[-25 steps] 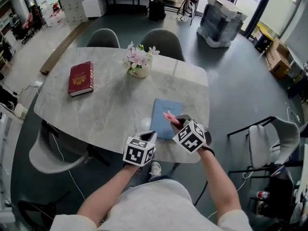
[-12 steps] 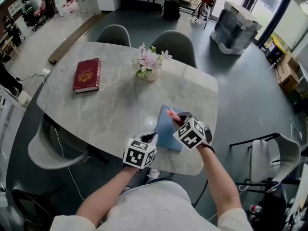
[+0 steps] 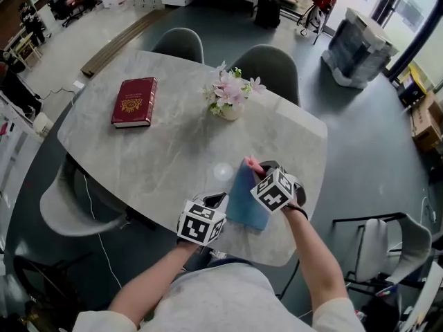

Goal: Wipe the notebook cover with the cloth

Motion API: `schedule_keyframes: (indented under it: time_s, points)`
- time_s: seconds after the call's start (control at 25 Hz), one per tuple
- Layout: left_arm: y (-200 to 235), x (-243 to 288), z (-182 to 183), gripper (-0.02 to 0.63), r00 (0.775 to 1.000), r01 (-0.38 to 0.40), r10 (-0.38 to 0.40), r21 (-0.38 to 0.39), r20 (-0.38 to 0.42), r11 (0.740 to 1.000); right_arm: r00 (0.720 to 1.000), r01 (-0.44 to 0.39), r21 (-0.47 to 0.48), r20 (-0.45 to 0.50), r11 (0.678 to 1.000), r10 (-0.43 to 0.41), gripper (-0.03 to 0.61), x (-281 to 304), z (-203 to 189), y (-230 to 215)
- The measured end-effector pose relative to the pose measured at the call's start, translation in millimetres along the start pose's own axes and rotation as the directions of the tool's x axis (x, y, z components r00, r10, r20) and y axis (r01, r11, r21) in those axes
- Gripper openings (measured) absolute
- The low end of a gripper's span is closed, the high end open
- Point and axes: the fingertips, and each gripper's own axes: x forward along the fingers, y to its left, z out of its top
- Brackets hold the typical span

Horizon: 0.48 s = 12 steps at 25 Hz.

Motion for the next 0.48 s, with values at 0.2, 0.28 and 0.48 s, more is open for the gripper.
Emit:
schedule_keyframes:
  time_s: [0.2, 0.28, 0.48]
  points:
    - [8.7, 5.4, -2.5, 0.006, 1.0, -0.022, 0.021, -0.025, -0.009, 0.999, 1.0, -0.011, -0.013, -0.024, 1.0, 0.011, 0.015, 17.6, -4.1, -1.6]
    - [9.7, 6.6, -2.5, 0.006, 1.0, -0.027, 0.026, -0.029, -0.01, 0.999, 0.999, -0.018, -0.018, -0.027, 1.0, 0.018, 0.015, 21.2, -4.0, -0.7]
    - [10.7, 8.0, -3.7, 0.006, 0.999, -0.033, 0.033, -0.035, -0.013, 0.999, 0.999, -0.038, -0.019, -0.023, 0.999, 0.037, 0.015, 24.7, -3.7, 2.8]
